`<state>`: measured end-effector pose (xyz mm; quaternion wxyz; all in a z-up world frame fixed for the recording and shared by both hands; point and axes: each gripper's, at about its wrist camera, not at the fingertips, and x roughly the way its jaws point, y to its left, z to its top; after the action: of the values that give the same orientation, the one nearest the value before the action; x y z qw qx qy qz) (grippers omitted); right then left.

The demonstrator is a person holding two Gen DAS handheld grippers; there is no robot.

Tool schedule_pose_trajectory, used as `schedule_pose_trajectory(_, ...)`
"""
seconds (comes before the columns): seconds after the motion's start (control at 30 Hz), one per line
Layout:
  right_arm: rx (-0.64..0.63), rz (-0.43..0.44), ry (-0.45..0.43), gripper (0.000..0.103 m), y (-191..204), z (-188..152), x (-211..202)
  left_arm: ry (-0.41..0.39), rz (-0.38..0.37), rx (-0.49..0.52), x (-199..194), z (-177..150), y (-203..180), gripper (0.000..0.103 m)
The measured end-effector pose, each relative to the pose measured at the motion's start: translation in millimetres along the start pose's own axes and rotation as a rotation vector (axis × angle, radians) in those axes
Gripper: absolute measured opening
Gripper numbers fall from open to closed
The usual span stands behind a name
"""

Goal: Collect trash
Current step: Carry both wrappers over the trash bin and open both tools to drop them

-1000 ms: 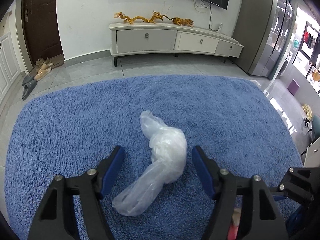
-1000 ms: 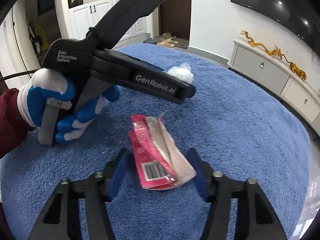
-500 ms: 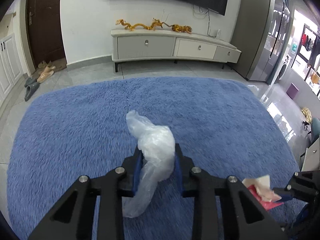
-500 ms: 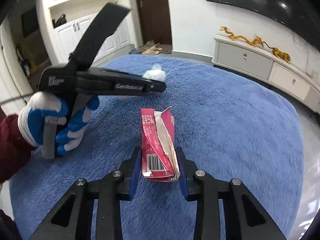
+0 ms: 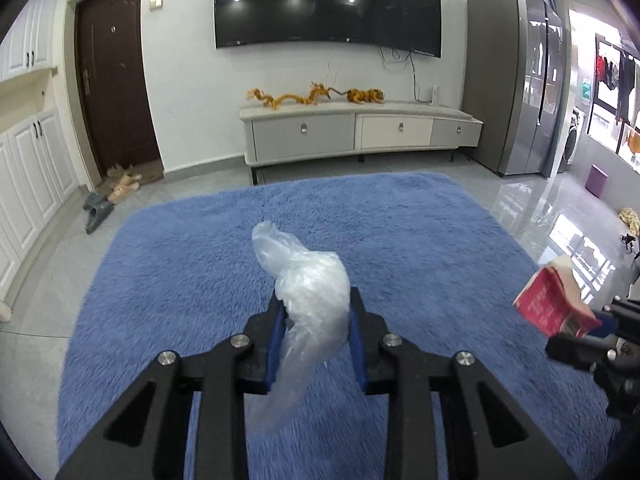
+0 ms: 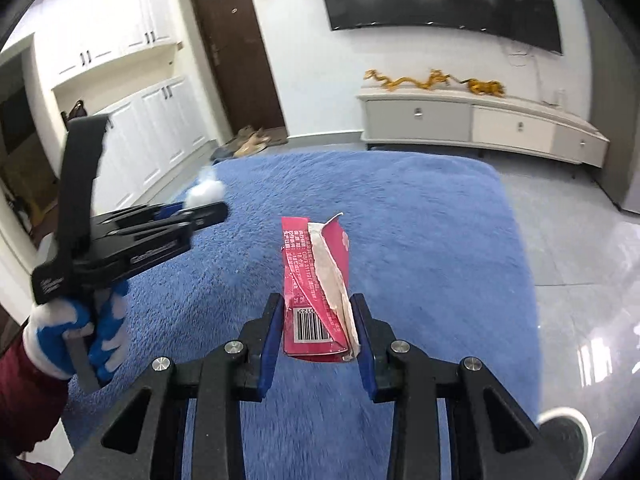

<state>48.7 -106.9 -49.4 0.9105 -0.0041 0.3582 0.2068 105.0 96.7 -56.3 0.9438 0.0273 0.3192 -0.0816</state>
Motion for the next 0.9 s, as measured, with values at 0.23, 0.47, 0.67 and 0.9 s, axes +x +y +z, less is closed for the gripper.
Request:
schedule_pose_trajectory(0.23, 0.078, -0.07, -0.022, 0.031, -10, -24, -39, -0.06, 0.006, 0.046, -42, -8, -30, 0.027)
schedule_pose_trajectory(0.47, 0.169, -0.145, -0.052, 0.031, -29, -46, -72, -0.088, -0.026, 0.096, -61, -5, -67, 0.027)
schedule_pose_trajectory(0.67, 0.246, -0.221, -0.092, 0.031, -53, -67, -103, -0.11, -0.063, 0.158, -71, 0, -105, 0.027)
schedule_pose_trajectory(0.9, 0.322, -0.313, -0.129, 0.031, -88, -91, -134, -0.115, -0.11, 0.236, -67, 7, -154, 0.027)
